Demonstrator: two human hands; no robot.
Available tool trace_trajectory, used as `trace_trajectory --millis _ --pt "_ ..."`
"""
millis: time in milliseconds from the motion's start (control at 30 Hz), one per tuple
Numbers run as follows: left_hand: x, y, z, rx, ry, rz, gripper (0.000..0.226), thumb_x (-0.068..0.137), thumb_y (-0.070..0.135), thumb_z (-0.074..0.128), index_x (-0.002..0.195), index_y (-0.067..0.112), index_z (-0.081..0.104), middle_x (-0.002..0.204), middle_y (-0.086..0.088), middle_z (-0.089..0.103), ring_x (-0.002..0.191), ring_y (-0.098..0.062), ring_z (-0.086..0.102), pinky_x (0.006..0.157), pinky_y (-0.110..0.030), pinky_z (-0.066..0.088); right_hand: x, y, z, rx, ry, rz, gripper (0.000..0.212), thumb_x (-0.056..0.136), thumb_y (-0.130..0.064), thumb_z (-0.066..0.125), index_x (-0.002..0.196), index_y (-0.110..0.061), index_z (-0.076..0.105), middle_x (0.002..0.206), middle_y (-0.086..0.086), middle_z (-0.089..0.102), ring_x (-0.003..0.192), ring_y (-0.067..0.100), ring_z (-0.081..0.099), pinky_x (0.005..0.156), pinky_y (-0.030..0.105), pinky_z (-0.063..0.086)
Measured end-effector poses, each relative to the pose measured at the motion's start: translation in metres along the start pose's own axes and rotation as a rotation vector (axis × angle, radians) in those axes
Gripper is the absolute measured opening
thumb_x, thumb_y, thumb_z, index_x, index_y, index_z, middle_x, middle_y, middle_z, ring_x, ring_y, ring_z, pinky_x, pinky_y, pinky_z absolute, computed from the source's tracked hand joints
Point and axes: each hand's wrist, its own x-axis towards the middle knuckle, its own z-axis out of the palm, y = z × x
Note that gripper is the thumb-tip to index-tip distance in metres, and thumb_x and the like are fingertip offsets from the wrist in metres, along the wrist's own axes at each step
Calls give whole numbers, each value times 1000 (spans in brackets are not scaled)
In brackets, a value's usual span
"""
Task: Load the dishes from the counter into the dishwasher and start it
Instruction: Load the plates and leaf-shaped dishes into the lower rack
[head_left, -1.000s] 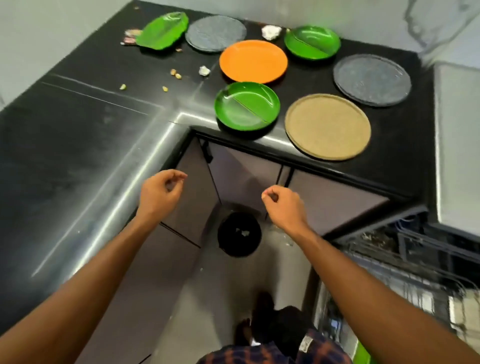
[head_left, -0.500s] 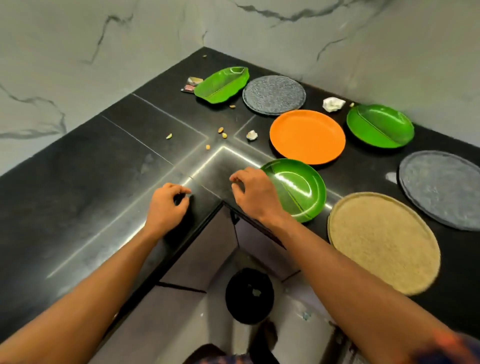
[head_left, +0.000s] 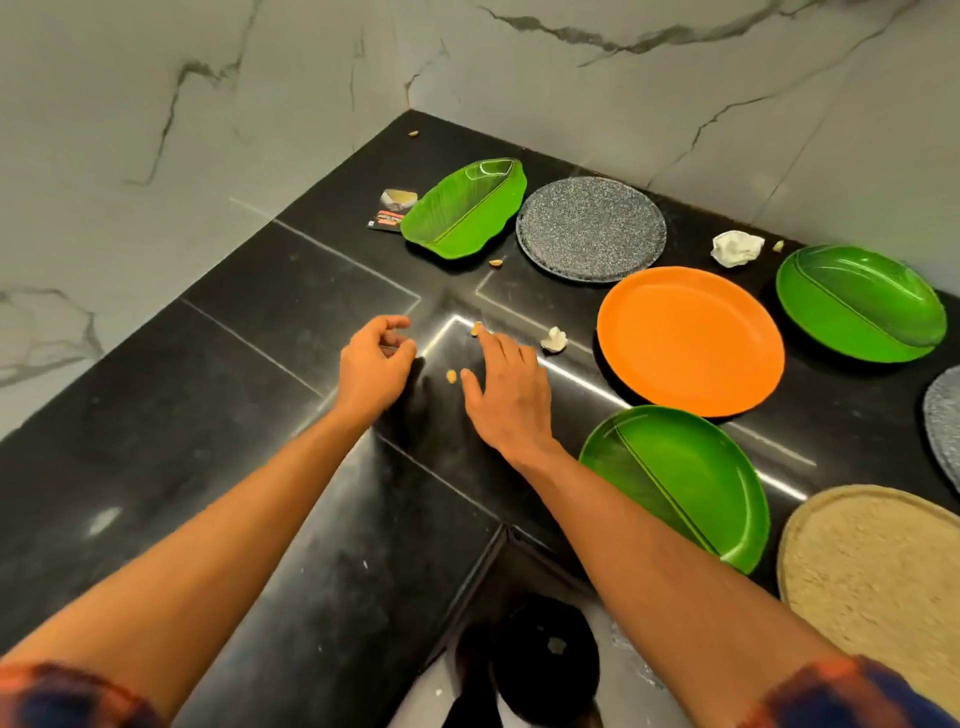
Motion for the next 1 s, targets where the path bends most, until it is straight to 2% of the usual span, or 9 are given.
trace_trajectory --millis 67,233,400,500,600,667,733,833,1000 --pt "37 3 9 -96 -20 -61 26 90 13 61 114 22 60 81 -2 70 70 -15 70 75 -33 59 15 2 7 6 58 38 49 91 -36 61 136 -16 55 123 2 61 108 29 54 87 47 50" --pt "119 24 37 -566 -67 -418 43 99 16 59 137 6 41 83 -16 65 65 -20 66 58 -26 59 27 5 20 -70 98 93 41 94 -38 59 129 -18 59 123 0 59 107 25 51 85 41 47" --pt "170 32 49 -699 -163 -622 36 99 28 62 120 5 45 101 -29 65 71 -28 70 54 -31 61 27 6 22 -130 100 103 38 94 -41 57 125 -19 61 122 -3 56 107 22 49 85 38 46" --pt "194 31 54 -649 -244 -644 44 99 31 62 128 3 44 105 -24 63 76 -27 69 50 -29 59 28 7 24 -145 83 117 38 94 -42 56 124 -20 63 123 -3 55 107 22 49 86 39 46" --pt "215 36 56 -561 -350 -647 47 101 32 57 137 5 46 111 -19 60 83 -25 66 70 -33 60 29 7 24 -152 89 116 38 94 -42 56 123 -20 63 123 -4 56 107 22 49 87 39 46" --pt "224 35 59 -525 -344 -649 42 103 26 55 138 6 45 103 -15 60 79 -23 65 74 -35 57 28 8 24 -151 93 113 38 94 -43 56 124 -19 64 124 -4 56 107 22 49 87 39 46" --pt "228 34 61 -526 -326 -638 39 103 20 54 138 5 45 100 -13 64 76 -22 65 63 -32 57 29 8 24 -150 93 117 39 94 -43 56 124 -20 63 124 -4 56 108 22 49 88 39 46" --pt "231 26 66 -586 -219 -593 38 101 14 56 137 8 47 113 -18 68 70 -22 68 44 -28 54 31 8 24 -141 89 124 39 94 -43 56 125 -21 63 125 -5 56 109 21 49 89 39 46" --pt "199 19 47 -660 -79 -495 24 100 14 59 123 15 56 117 -14 70 67 -21 70 50 -27 57 30 11 24 -80 93 129 38 91 -44 58 121 -21 65 123 -5 55 107 22 49 87 39 47"
